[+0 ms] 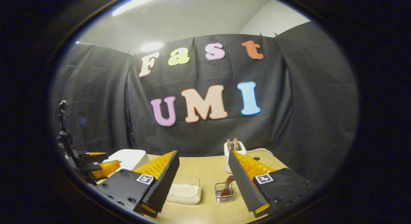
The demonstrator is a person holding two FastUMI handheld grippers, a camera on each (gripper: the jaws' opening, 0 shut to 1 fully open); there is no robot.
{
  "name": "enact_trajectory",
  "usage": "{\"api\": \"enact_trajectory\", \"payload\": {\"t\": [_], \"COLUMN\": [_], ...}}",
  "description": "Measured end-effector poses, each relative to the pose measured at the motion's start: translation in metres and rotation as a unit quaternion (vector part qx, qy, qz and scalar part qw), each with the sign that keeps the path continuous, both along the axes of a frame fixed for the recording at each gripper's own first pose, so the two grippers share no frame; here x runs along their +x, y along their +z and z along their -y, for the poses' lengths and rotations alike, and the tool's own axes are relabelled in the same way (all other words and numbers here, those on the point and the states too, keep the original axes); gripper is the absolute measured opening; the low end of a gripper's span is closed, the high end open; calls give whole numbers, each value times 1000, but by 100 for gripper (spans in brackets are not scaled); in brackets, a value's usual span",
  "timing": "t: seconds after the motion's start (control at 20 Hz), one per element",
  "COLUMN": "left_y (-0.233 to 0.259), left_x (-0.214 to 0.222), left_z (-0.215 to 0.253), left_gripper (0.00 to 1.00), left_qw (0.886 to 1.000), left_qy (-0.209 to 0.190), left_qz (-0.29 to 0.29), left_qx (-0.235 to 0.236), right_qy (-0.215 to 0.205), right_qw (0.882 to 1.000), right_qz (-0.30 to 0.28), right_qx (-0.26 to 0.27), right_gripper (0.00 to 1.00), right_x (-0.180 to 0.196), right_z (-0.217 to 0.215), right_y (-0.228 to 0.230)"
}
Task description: Close the left gripper, press the button to open the rice cooker; take a wooden spoon from the chopstick holder with the right hand, scoop a spoonful of rice and pour it into the rice cooker, then put the wooden spoon back into the chopstick holder.
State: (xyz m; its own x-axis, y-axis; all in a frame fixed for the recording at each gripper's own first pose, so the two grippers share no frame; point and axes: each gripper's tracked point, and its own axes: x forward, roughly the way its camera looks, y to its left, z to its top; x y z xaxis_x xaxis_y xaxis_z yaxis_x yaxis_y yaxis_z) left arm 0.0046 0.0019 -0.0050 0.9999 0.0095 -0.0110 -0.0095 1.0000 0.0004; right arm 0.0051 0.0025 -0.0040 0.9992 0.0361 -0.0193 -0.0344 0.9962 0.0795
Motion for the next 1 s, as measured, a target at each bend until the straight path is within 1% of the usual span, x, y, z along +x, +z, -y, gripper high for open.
{"api": "enact_trajectory", "payload": {"t": [0.1, 0.25, 0.3, 0.4, 0.6, 0.75, 0.8, 0.85, 1.0], "left_y": [0, 0, -1, 0, 0, 4, 4, 6, 4], "left_x": [-1, -3, -3, -6, -6, -4, -3, -2, 3], "left_z": [-1, -3, -5, -7, -11, -23, -30, -39, -68], "left_gripper": [94, 94, 94, 94, 94, 94, 91, 94, 94], "left_qw": [1000, 1000, 1000, 1000, 1000, 999, 998, 997, 993], "left_qy": [1, 6, 9, 14, 28, 45, 54, 63, 97], "left_qz": [0, -1, -1, 0, -5, -4, -4, -3, -3], "left_qx": [2, 5, 4, 3, -6, -28, -36, -44, -61], "right_qy": [3, 20, 18, 1, 1, 11, 18, 27, 49], "right_qw": [1000, 1000, 1000, 1000, 1000, 999, 999, 999, 998], "right_qz": [-7, -11, -14, -14, -9, -11, -7, -5, -6], "right_qx": [-4, -1, -2, -14, -23, -28, -28, -28, -33], "right_gripper": [97, 98, 98, 99, 100, 100, 100, 100, 100], "right_x": [1, 1, 3, 4, 8, 13, 13, 15, 19], "right_z": [-3, -14, -12, -5, -6, -3, -4, -6, -7], "right_y": [-4, -5, -7, -7, -7, -9, -9, -9, -15]}}
